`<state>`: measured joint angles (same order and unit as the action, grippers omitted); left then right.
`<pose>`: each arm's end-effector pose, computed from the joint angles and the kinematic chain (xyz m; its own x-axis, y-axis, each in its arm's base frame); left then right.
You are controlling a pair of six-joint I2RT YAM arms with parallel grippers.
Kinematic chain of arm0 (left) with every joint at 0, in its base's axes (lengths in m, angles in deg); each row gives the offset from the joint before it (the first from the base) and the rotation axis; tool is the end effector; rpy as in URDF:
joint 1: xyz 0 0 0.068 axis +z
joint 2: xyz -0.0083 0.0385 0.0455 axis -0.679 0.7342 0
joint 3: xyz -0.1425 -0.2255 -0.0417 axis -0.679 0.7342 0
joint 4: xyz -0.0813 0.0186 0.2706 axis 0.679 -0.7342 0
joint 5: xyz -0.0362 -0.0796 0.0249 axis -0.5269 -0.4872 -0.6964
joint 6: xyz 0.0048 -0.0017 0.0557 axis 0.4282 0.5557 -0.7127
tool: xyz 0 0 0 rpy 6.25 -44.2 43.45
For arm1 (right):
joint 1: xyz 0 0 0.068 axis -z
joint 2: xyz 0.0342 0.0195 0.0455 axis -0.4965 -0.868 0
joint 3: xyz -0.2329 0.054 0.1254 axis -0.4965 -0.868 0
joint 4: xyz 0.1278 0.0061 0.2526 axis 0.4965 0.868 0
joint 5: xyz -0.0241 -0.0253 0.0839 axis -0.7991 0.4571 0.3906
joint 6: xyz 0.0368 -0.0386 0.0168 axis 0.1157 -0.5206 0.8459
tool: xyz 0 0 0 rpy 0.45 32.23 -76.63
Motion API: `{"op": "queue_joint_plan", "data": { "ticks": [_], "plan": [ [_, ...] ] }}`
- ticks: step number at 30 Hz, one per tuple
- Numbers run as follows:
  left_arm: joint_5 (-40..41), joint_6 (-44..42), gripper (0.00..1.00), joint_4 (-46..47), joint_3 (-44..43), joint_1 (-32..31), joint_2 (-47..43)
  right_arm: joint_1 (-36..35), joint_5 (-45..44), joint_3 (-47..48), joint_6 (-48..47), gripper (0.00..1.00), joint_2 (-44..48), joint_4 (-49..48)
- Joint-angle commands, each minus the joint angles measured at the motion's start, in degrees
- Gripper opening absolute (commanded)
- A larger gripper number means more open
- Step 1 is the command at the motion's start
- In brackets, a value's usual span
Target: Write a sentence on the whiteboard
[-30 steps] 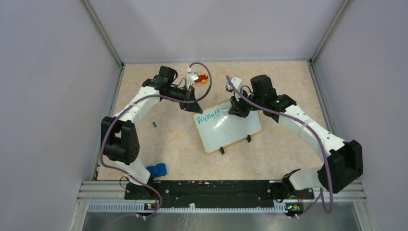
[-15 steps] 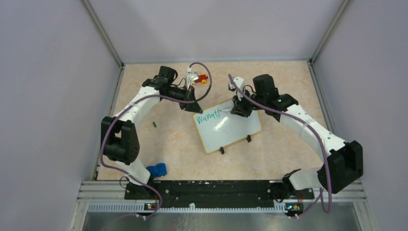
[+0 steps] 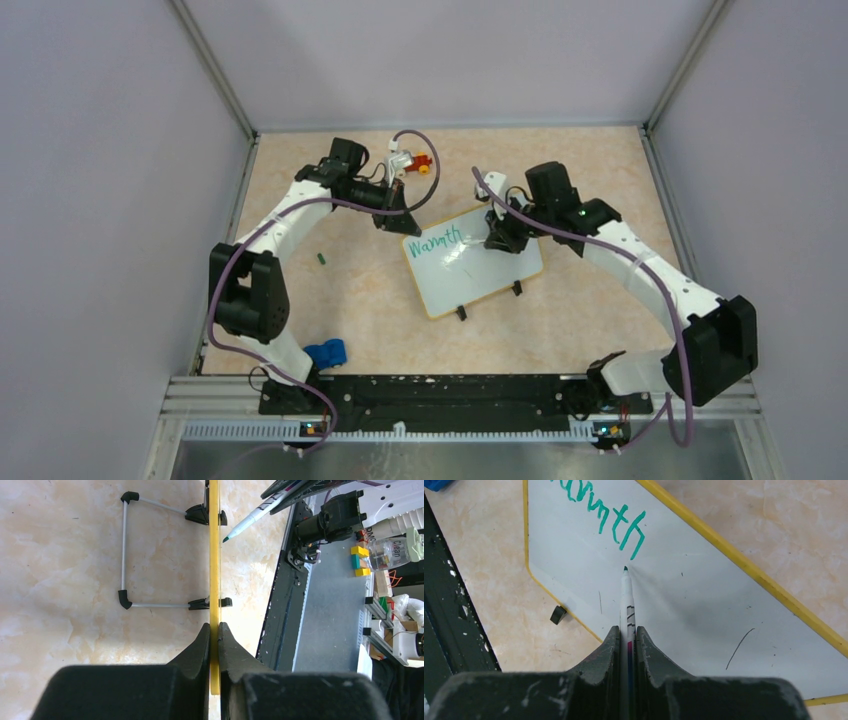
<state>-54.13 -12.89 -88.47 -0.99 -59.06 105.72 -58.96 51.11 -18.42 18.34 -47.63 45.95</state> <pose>0.3468 -0.1364 0.2700 -0.6694 0.3131 -0.6737 0.7429 0.2764 -0.6097 0.2613 0.1666 0.2947 -0.2733 -0.5623 -0.7805 -0.9079 0.4188 0.0162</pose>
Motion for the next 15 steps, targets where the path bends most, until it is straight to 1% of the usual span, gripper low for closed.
{"op": "queue_joint_plan", "data": {
  "ticks": [1, 5, 15],
  "plan": [
    [0.1, -0.4, 0.00, -1.4, 1.7, -1.1, -1.5, -0.3, 2.4, 2.3, -1.2, 0.00, 3.2, 1.1],
    [0.2, 0.1, 0.00, -1.0, 2.8, -1.3, -2.0, -0.3, 4.7, 4.6, 0.0, 0.00, 3.9, 2.1],
    [0.3, 5.6, 0.00, 3.3, 8.6, -2.3, -4.1, 1.8, 5.6, 6.2, 0.1, 0.00, 3.5, 1.8]
  ]
}}
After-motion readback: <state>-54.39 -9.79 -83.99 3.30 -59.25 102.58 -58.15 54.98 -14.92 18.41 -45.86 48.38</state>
